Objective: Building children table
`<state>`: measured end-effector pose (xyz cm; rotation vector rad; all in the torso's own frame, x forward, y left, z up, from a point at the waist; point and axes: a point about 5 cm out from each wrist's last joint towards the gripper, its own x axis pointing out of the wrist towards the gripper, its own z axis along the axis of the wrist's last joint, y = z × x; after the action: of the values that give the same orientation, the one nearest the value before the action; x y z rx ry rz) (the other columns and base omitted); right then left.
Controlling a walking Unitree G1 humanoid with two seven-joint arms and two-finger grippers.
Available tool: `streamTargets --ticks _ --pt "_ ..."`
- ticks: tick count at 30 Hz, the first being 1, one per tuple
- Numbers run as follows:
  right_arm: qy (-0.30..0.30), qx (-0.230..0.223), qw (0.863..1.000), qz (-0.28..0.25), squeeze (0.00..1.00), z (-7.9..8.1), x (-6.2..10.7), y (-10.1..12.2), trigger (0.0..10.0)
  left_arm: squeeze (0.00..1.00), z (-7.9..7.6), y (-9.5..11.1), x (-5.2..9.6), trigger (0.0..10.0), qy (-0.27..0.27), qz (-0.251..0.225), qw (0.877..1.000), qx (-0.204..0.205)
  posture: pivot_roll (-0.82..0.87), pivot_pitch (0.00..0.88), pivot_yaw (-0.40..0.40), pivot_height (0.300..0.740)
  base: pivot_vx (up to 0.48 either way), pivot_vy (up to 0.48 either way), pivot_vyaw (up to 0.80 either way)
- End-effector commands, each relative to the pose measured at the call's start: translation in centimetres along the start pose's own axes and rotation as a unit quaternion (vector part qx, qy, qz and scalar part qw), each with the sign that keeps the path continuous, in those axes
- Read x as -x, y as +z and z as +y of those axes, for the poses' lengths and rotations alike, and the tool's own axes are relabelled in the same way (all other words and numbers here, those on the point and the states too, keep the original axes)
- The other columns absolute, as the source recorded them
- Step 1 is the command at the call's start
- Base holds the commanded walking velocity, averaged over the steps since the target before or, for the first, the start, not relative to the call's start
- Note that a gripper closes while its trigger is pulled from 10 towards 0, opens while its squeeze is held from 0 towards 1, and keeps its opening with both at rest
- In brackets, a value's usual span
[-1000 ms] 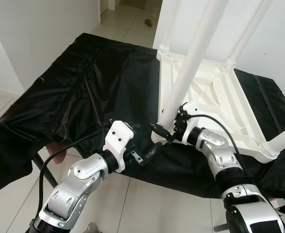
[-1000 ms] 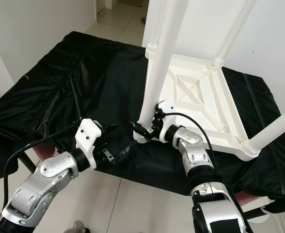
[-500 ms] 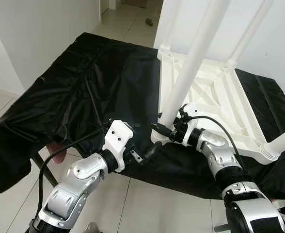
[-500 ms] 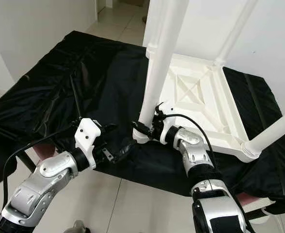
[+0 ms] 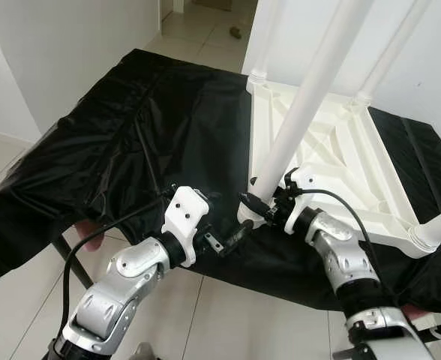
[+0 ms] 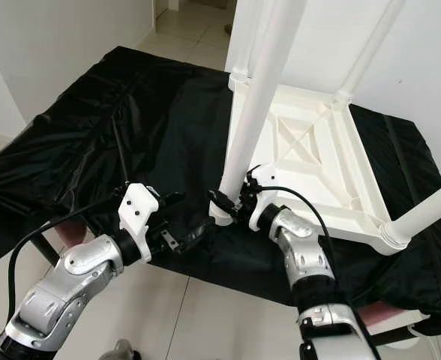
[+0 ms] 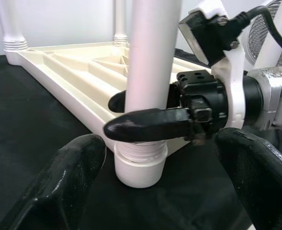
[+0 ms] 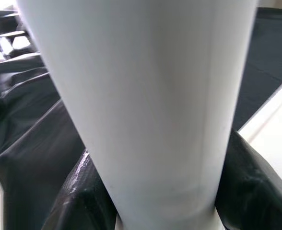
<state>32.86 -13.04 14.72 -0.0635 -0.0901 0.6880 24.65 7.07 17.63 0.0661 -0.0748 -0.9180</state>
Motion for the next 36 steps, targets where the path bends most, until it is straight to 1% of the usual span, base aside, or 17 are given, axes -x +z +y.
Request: streamTargets --ticks 1,7,10,11,12,13,15,17,21,22,23,24,27,30,32,33,36 --pt "-0.041 -0.001 0.999 0.018 0.00 -0.3 0.4 -0.3 10.0 0.00 -0.6 -0.4 -0.1 10.0 -0.025 0.008 1.000 0.008 0.10 0.106 -0.110 0.740 0.000 0.000 0.00" --pt "-0.116 -0.008 0.993 0.017 0.00 0.5 0.3 -0.1 10.0 0.00 -0.6 -0.4 -0.1 10.0 -0.028 0.009 1.000 0.008 0.10 0.104 -0.111 0.740 0.000 0.000 0.00" --pt "-0.267 -0.022 0.963 0.019 0.00 0.3 0.8 -0.3 10.0 0.00 -0.5 -0.3 -0.1 10.0 -0.024 0.007 1.000 0.008 0.11 0.101 -0.115 0.740 0.000 0.000 0.00" --pt "-0.267 -0.022 0.963 0.019 0.00 0.3 0.8 -0.3 10.0 0.00 -0.5 -0.3 -0.1 10.0 -0.024 0.007 1.000 0.008 0.11 0.101 -0.115 0.740 0.000 0.000 0.00" --pt "-0.320 -0.025 0.947 0.021 0.00 0.2 1.1 -0.4 10.0 0.00 -0.6 -0.3 -0.2 10.0 -0.024 0.006 1.000 0.009 0.11 0.100 -0.118 0.740 0.000 0.000 0.00" --pt "-0.320 -0.025 0.947 0.021 0.00 0.2 1.1 -0.4 10.0 0.00 -0.6 -0.3 -0.2 10.0 -0.024 0.006 1.000 0.009 0.11 0.100 -0.118 0.740 0.000 0.000 0.00" --pt "-0.383 -0.028 0.923 0.030 0.00 0.5 1.5 -0.5 10.0 0.00 -0.7 -0.3 -0.2 10.0 -0.025 0.006 1.000 0.010 0.11 0.100 -0.118 0.740 0.000 0.000 0.00" --pt "-0.401 -0.031 0.915 0.032 0.00 0.7 1.5 -0.4 10.0 0.00 -0.7 -0.3 -0.2 10.0 -0.025 0.006 1.000 0.009 0.11 0.100 -0.118 0.740 0.000 0.000 0.00" --pt "-0.394 -0.035 0.918 0.028 0.00 1.2 1.3 -0.2 10.0 0.00 -0.6 -0.3 -0.2 10.0 -0.023 0.005 1.000 0.008 0.12 0.089 -0.125 0.740 0.000 0.000 0.00" --pt "-0.391 -0.038 0.919 0.027 0.65 1.0 1.4 -0.2 10.0 0.00 -0.6 -0.3 -0.2 10.0 -0.022 0.005 1.000 0.008 0.12 0.089 -0.125 0.740 0.000 0.000 0.00" --pt "-0.389 -0.041 0.920 0.027 0.65 0.9 1.5 -0.2 10.0 0.00 -0.6 -0.3 -0.2 10.0 -0.022 0.004 1.000 0.008 0.12 0.089 -0.125 0.740 0.000 0.000 0.00" --pt "-0.372 -0.053 0.926 0.019 1.00 1.0 1.4 -0.1 10.0 0.00 -0.6 -0.3 -0.2 10.0 -0.023 0.004 1.000 0.007 0.12 0.084 -0.129 0.740 0.000 0.000 0.00" --pt "-0.317 -0.067 0.946 -0.002 1.00 1.3 0.9 0.3 10.0 0.00 -0.6 -0.3 -0.3 10.0 -0.023 0.003 1.000 0.006 0.12 0.079 -0.130 0.740 0.000 0.000 0.00" --pt "-0.294 -0.066 0.953 -0.012 1.00 1.3 0.8 0.5 10.0 0.00 -0.6 -0.3 -0.3 10.0 -0.023 0.003 1.000 0.006 0.12 0.079 -0.130 0.740 0.000 0.000 0.00" --pt "-0.229 -0.071 0.971 -0.021 0.98 0.6 0.8 0.8 10.0 0.00 -0.6 -0.3 -0.4 10.0 -0.023 0.002 1.000 0.006 0.12 0.067 -0.134 0.740 0.000 0.000 0.00" --pt "-0.189 -0.062 0.980 -0.017 0.00 0.2 0.8 0.9 10.0 0.00 -0.6 -0.3 -0.4 10.0 -0.023 0.001 1.000 0.006 0.12 0.067 -0.134 0.740 0.000 0.000 0.00" --pt "-0.104 -0.032 0.994 -0.001 0.00 -0.3 1.0 0.9 10.0 0.00 -0.6 -0.2 -0.4 10.0 -0.023 0.001 1.000 0.005 0.12 0.064 -0.133 0.740 0.000 0.000 0.00"
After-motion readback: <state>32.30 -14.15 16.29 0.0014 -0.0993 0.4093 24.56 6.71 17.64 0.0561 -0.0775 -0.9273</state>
